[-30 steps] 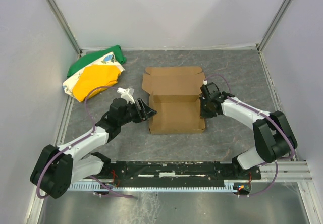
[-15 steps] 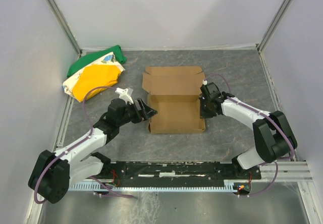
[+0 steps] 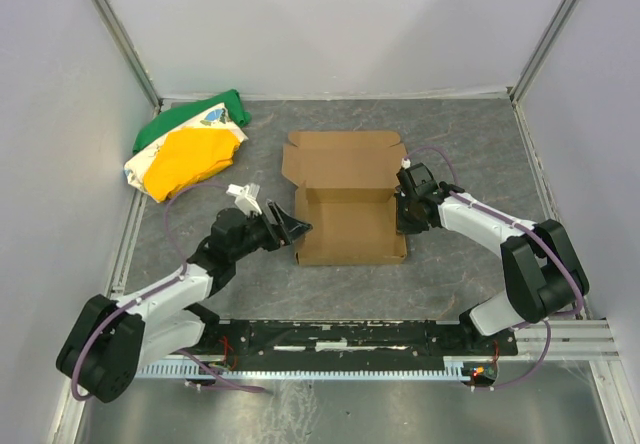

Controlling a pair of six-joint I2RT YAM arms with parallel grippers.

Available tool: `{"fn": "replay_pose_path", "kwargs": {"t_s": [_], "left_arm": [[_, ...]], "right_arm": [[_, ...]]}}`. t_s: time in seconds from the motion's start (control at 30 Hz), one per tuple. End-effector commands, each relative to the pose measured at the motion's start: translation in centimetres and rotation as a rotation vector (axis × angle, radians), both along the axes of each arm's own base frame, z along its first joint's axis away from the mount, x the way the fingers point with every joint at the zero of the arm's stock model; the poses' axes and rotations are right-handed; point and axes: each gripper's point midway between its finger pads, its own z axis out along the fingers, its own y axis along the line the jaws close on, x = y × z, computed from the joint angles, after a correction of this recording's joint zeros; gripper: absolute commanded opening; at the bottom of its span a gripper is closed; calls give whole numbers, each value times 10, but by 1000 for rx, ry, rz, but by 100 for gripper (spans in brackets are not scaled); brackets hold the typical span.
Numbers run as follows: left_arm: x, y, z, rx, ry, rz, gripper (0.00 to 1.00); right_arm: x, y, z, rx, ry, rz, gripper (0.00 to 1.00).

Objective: Fold the paper box

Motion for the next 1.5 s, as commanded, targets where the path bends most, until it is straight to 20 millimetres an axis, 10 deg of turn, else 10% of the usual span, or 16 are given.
{"fn": "replay_pose_path", "kwargs": {"t_s": [0.0,0.5,0.83,1.47], "left_arm": [[1,-4,11,-138,-12,30,83],[-9,0,31,-267,-79,42,92],[-6,2,1,-191,7,65,87],[47,21,-50,452,174,53,66]], "right_arm": [[-8,5,-12,6,35,26,7],[-9,5,-15,2,40,34,7],[-8,7,-12,5,33,39,7],[-11,10,-16,-6,43,52,6]]}}
